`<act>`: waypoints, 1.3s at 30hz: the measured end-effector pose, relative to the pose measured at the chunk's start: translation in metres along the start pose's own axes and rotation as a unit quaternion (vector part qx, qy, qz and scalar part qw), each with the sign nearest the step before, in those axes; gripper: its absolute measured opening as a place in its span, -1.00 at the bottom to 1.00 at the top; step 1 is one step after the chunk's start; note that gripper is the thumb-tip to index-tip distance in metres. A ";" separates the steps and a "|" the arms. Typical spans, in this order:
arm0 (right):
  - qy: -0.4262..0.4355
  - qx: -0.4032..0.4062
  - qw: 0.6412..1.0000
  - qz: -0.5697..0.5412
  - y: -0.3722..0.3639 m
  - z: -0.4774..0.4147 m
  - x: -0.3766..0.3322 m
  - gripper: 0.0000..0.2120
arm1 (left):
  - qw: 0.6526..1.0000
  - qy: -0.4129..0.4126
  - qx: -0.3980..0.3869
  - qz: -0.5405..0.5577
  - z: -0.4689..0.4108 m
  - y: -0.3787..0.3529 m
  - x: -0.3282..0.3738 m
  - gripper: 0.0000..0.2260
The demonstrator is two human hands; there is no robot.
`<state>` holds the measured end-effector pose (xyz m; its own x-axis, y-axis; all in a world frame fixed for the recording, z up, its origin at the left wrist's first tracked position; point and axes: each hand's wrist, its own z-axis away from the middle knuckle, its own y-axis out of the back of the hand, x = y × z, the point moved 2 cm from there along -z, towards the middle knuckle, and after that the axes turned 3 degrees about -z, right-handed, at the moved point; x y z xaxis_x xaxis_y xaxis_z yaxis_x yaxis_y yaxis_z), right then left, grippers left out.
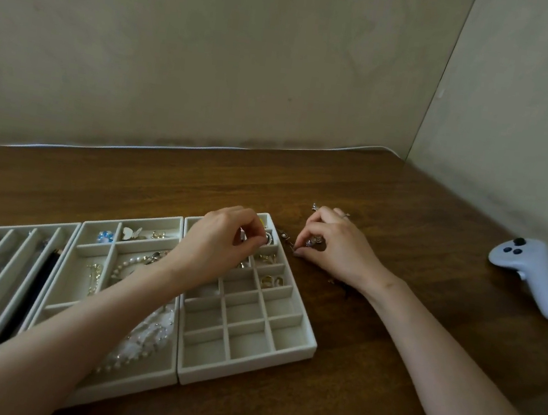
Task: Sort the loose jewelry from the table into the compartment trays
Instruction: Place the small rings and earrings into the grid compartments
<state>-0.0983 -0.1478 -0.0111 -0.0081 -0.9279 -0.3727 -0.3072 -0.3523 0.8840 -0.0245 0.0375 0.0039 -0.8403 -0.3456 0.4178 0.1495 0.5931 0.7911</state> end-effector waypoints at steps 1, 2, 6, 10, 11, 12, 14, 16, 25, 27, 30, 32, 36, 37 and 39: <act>0.002 0.000 1.000 0.001 0.000 0.000 0.000 -0.93 | 1.000 -0.005 0.001 0.003 -0.001 0.000 0.001 -0.98; 0.003 0.002 1.000 -0.002 0.001 0.000 0.001 -0.93 | 1.000 -0.011 0.000 0.002 -0.002 0.000 0.002 -0.98; -0.010 0.042 0.998 -0.034 0.005 0.001 0.007 -0.91 | 0.999 -0.007 -0.017 -0.034 -0.018 -0.001 0.001 -0.95; -0.023 0.042 0.999 0.011 0.002 0.000 0.006 -0.78 | 0.992 0.005 -0.078 -0.099 -0.046 -0.007 0.000 -0.87; -0.025 0.037 0.999 0.025 0.000 0.000 0.005 -0.76 | 0.988 0.009 -0.098 -0.117 -0.054 -0.010 -0.001 -0.86; -0.025 0.036 0.998 0.038 -0.002 0.000 0.004 -0.75 | 0.984 0.015 -0.117 -0.132 -0.061 -0.014 -0.002 -0.85; -0.023 0.038 0.998 0.050 -0.003 -0.001 0.003 -0.76 | 0.976 0.030 -0.153 -0.152 -0.076 -0.021 -0.004 -0.84; -0.028 0.032 0.998 0.048 -0.003 -0.002 0.003 -0.79 | 0.966 0.053 -0.195 -0.161 -0.088 -0.027 -0.006 -0.83; -0.060 0.004 0.998 0.035 0.001 -0.001 0.003 -0.81 | 0.928 0.099 -0.306 -0.185 -0.112 -0.042 -0.002 -0.82; -0.071 0.008 0.996 0.044 0.002 -0.001 0.005 -0.77 | 0.928 0.101 -0.311 -0.177 -0.112 -0.044 -0.001 -0.79; -0.085 0.004 0.995 0.044 0.003 -0.003 0.007 -0.80 | 0.933 0.100 -0.308 -0.156 -0.110 -0.045 -0.002 -0.79; -0.089 0.003 0.995 0.037 0.002 -0.004 0.008 -0.82 | 0.940 0.091 -0.294 -0.148 -0.108 -0.045 -0.003 -0.79; -0.092 0.009 0.996 0.002 0.002 -0.003 0.009 -0.82 | 0.953 0.055 -0.258 -0.147 -0.103 -0.043 -0.004 -0.79; -0.093 0.013 0.996 -0.013 0.003 -0.002 0.010 -0.82 | 0.956 0.048 -0.252 -0.144 -0.102 -0.042 -0.003 -0.80; -0.089 0.030 0.995 -0.036 0.004 -0.002 0.009 -0.82 | 0.965 0.037 -0.226 -0.129 -0.100 -0.036 -0.001 -0.82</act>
<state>-0.0981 -0.1582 -0.0101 -0.1503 -0.8623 -0.4836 -0.3692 -0.4049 0.8365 0.0234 -0.0563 0.0195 -0.8424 -0.5013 0.1978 0.1657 0.1083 0.9802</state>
